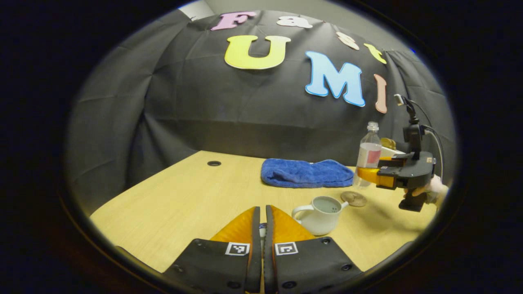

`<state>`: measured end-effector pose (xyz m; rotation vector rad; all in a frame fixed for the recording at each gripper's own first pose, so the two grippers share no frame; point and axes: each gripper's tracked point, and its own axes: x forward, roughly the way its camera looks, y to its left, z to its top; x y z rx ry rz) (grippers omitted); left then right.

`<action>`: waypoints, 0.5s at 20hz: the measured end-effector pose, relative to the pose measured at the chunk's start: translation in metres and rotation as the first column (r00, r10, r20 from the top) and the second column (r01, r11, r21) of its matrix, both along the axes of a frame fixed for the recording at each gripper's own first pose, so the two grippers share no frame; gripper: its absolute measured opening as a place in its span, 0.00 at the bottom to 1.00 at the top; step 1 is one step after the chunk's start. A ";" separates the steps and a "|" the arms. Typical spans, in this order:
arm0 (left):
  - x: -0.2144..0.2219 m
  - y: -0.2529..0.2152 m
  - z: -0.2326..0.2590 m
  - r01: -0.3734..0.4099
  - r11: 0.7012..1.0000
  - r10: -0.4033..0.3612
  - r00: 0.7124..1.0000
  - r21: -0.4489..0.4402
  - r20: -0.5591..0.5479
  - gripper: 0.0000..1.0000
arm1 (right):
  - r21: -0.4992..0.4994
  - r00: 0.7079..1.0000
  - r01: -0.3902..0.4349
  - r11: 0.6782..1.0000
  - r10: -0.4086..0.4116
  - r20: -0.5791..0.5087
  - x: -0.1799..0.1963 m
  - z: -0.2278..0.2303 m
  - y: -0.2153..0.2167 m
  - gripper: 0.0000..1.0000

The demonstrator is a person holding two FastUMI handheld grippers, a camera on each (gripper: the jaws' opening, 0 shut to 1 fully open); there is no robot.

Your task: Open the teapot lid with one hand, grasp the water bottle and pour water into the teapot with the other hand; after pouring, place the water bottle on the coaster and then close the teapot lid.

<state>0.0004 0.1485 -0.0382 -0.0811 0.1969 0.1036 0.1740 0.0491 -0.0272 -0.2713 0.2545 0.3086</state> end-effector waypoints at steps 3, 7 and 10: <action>-0.001 -0.002 0.002 0.003 1.000 -0.003 1.000 0.002 0.003 0.09 | 0.096 0.998 0.019 0.995 -0.013 -0.066 0.002 -0.017 -0.001 0.76; -0.002 -0.002 0.002 0.002 1.000 -0.002 1.000 0.005 0.004 0.10 | 0.130 0.994 0.039 0.991 -0.026 -0.102 0.006 -0.028 -0.003 0.76; -0.002 -0.001 0.002 0.000 1.000 0.000 1.000 0.005 0.001 0.09 | 0.142 0.993 0.047 0.989 -0.031 -0.114 0.006 -0.032 -0.003 0.76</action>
